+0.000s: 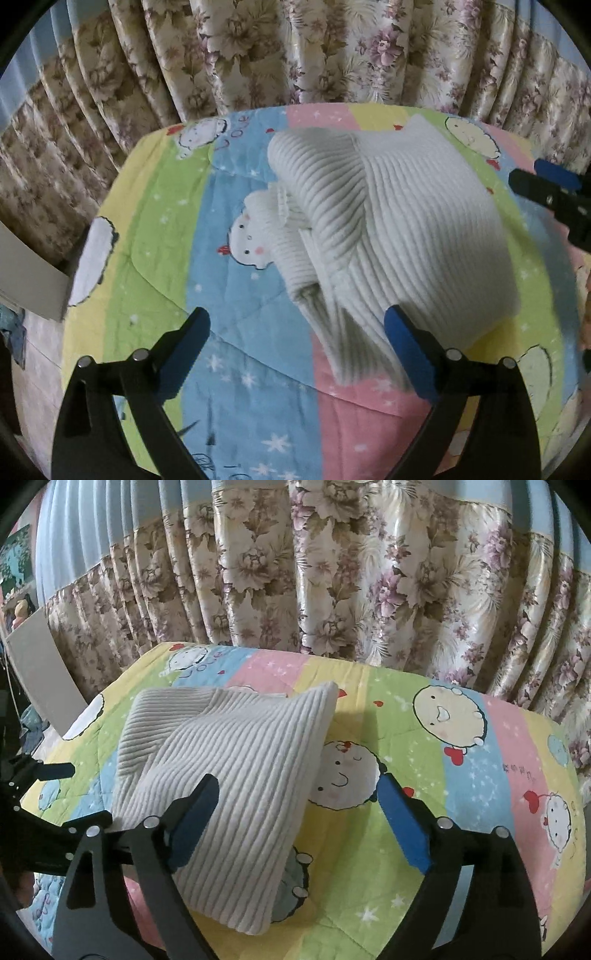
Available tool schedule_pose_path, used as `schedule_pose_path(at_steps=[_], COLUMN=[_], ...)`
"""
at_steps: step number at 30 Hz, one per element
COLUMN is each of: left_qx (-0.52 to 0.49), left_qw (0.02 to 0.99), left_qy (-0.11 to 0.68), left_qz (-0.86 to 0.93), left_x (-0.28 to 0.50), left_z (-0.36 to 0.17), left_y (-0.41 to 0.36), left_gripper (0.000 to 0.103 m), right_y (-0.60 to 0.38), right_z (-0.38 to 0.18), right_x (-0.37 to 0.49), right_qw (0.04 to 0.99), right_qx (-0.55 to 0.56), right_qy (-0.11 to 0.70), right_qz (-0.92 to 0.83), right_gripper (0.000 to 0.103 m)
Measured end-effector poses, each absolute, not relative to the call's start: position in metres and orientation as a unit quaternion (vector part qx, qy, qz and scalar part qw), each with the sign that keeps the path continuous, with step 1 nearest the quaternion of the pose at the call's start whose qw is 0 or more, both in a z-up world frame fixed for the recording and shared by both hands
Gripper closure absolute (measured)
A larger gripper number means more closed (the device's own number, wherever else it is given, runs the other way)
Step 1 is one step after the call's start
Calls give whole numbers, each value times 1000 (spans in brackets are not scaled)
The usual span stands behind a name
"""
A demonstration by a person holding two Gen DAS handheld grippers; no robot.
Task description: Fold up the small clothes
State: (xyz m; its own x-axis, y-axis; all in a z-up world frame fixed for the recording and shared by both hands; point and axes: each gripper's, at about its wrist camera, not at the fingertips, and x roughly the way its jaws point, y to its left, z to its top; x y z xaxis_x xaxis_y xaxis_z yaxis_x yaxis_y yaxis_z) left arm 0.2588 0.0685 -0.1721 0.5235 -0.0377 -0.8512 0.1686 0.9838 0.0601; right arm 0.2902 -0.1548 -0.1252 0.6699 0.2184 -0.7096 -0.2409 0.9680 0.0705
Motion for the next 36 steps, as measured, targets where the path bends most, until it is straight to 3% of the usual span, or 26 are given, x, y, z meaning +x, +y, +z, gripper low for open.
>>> schedule_pose_path(at_steps=[14,17,31,36], left_qx=[53,59,-21,4], left_qw=[854,853,840,846], left_qy=[511,512,526,516], left_qz=[-81,-81,-133,-134], left_x=[296,301,317,313], left_z=[-198,-203,-228,-227], left_y=[48,47,66,60], left_gripper=[6,2,1,1], right_y=[-162,-163,-160,-160], right_z=[-159,-166,-177,-180], right_x=[275,268,258,259], right_qw=[893,891,891,888], right_qx=[71,76,75,68], right_qy=[411,415,419,425], right_qz=[168,165,160,160], right_gripper=[13,13,13,13])
